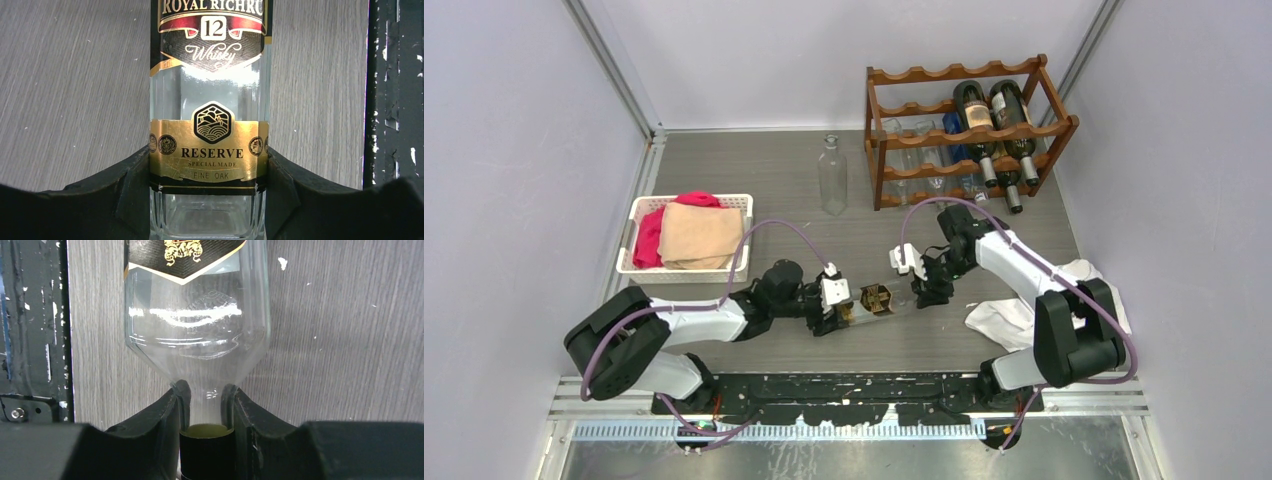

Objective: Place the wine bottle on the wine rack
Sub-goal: Pick up the wine bottle from the center of the board.

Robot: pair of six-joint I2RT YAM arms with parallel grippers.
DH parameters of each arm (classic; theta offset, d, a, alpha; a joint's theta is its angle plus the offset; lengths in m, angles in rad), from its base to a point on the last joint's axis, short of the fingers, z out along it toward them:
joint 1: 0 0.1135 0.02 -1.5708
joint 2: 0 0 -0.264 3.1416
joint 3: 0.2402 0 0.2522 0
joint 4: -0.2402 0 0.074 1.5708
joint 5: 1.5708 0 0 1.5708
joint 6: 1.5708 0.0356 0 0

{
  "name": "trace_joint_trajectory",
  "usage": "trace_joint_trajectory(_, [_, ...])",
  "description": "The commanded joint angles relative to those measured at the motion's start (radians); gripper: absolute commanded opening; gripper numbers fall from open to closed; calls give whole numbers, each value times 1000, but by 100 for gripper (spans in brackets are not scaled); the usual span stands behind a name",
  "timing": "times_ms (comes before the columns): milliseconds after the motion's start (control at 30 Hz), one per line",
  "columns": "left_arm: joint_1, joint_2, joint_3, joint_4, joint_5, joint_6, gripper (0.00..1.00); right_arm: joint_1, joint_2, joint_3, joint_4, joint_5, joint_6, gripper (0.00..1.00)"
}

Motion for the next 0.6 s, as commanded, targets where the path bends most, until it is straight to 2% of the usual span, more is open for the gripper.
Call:
trace_joint_trajectory(0, [3,-37,57,-9,-67,-9,44,-13,-64,76,-95,-223,13,1])
trace_joint_trajectory(133, [3,-58,67,-27,-96,-9,58,-26,-49,139,-167,-238,35,1])
trace_joint_trajectory(267, [3,-105,83,-60,-130,-20,87,-31,-36,156,-178,-239,60,1])
trace_joint_trajectory(300, [3,-121,88,-70,-136,-23,91,-33,-33,161,-177,-239,71,1])
trace_joint_trajectory(400, [3,-179,102,-113,-150,-27,95,-37,-29,165,-165,-250,98,1])
trace_joint_trajectory(567, [3,-286,107,-169,-158,-34,96,-61,-35,177,-163,-272,138,1])
